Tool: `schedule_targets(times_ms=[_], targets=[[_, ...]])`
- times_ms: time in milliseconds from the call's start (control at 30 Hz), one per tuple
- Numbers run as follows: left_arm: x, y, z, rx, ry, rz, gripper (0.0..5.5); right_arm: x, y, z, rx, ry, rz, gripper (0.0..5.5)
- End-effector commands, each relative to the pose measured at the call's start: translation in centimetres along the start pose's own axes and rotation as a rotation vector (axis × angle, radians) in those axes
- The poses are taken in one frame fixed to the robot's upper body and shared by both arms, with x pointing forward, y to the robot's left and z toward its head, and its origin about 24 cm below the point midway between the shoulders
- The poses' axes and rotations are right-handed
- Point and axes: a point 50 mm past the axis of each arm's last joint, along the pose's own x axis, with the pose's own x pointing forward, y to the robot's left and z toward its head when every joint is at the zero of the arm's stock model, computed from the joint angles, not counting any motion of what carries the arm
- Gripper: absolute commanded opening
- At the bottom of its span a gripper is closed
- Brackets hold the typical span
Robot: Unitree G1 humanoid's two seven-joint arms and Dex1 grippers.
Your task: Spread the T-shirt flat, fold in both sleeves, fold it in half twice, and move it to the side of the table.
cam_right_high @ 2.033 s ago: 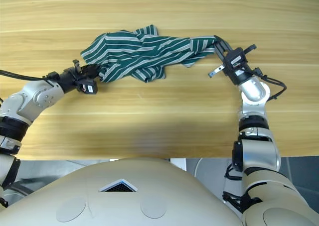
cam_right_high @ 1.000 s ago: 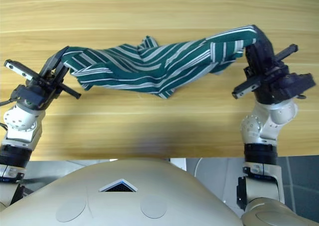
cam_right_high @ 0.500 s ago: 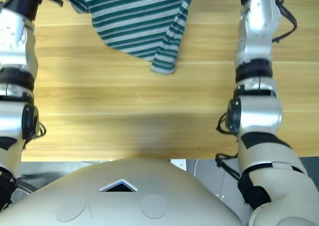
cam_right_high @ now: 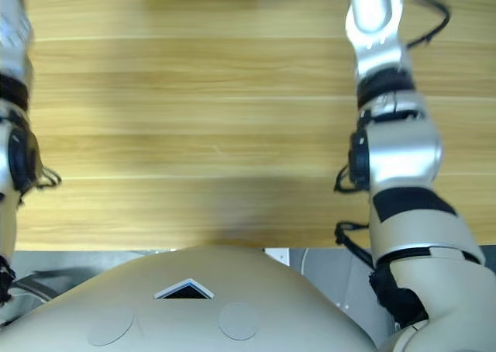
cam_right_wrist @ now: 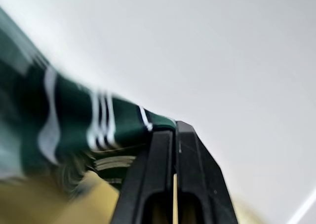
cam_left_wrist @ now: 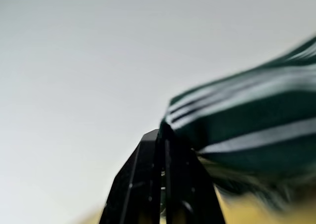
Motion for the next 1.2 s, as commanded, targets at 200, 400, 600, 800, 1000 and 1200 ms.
schedule_targets(times_ms=[200,400,600,800,1000,1200], targets=[[-16.5,-9.2,-3.6,0.061,0.073,-0.839,0.02,-14.5,2.8,0.0,-0.049,-0.016,0.727,0.00],[-16.0,-6.6,-2.6,0.048,0.073,-0.643,0.02,-16.5,2.9,-1.2,-0.124,0.142,0.795,0.00],[-17.7,-6.7,-3.1,-0.024,0.169,-0.568,0.56,-19.1,1.6,-3.9,-0.265,0.376,0.773,0.00],[-17.2,-5.3,-3.8,-0.102,0.210,-0.399,1.50,-18.6,0.6,-4.2,-0.301,0.382,0.672,0.83],[-16.6,-5.3,-2.4,-0.160,0.110,-0.361,2.42,-17.0,0.9,-4.2,-0.287,0.333,0.580,1.84],[-13.1,-6.2,4.8,-0.129,-0.280,-0.329,2.77,-18.4,0.1,-3.5,-0.260,0.318,0.601,2.23]])
